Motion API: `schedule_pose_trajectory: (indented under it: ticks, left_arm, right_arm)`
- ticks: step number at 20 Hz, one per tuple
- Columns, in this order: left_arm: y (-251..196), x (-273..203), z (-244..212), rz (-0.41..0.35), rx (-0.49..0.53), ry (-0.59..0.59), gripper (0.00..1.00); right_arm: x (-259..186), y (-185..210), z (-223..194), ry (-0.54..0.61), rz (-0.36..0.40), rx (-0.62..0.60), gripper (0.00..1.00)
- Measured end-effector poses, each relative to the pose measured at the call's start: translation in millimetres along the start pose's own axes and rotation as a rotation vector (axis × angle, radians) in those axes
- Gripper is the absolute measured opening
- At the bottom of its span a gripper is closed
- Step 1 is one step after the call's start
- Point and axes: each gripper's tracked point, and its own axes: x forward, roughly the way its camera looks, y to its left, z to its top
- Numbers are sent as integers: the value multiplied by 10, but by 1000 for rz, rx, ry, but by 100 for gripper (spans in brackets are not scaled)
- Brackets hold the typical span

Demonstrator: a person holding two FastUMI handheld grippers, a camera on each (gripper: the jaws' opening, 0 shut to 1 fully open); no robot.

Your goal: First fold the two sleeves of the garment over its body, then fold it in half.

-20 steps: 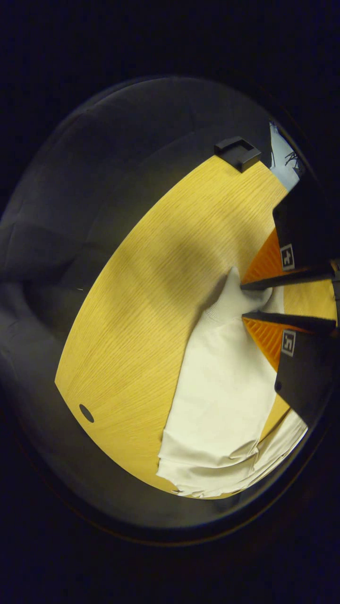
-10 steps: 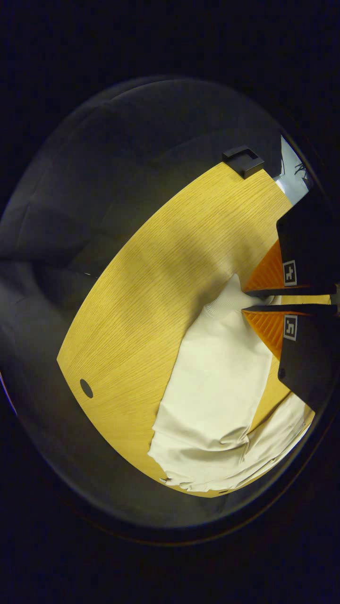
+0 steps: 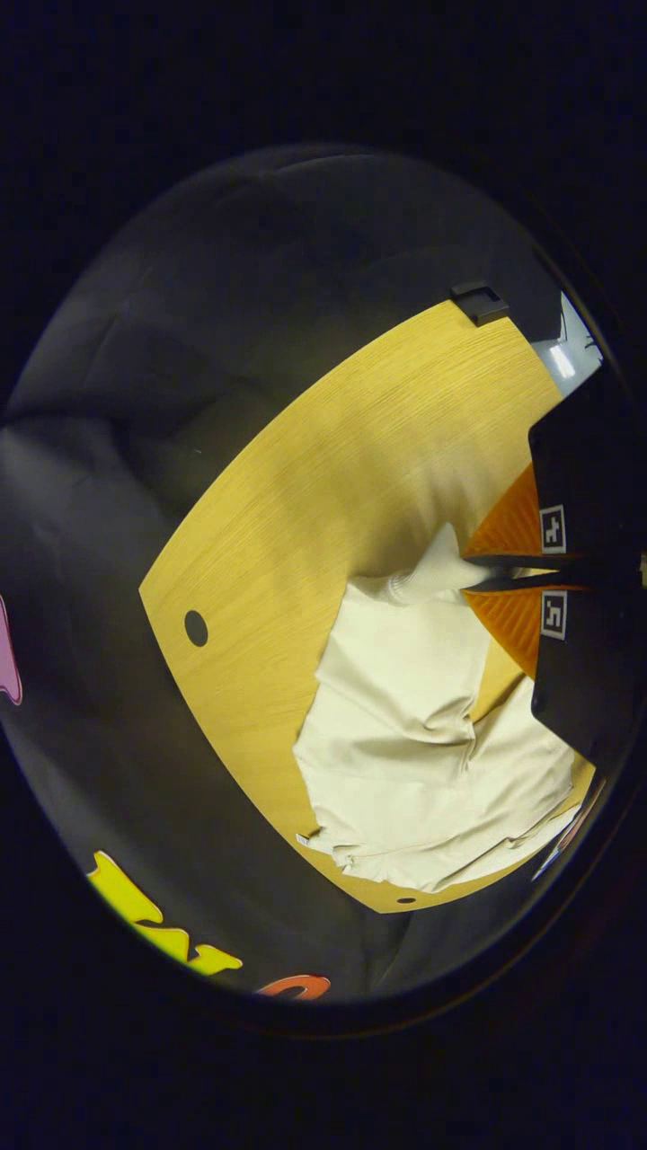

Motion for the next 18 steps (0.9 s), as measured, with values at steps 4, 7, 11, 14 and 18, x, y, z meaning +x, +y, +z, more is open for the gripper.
schedule_pose_trajectory:
  ticks: [4, 7, 11, 14, 18]
  left_arm:
    - [141, -7, 2, 9, -8, -7, 99]
    - [319, -15, -6, 26, -8, -17, 99]
    - [490, -26, -43, 26, -16, -20, 99]
    - [534, -47, -78, -4, -27, -16, 99]
    - [597, -82, -94, -22, -2, -24, 99]
  right_arm:
    - [-120, 394, 44, -14, 19, -62, 0]
    - [-293, 824, 157, -34, 44, -110, 0]
    - [-501, 1552, 246, -74, 101, -211, 0]
    - [-590, 2158, 155, -88, 149, -307, 0]
    - [-622, 2935, -79, -82, 208, -403, 0]
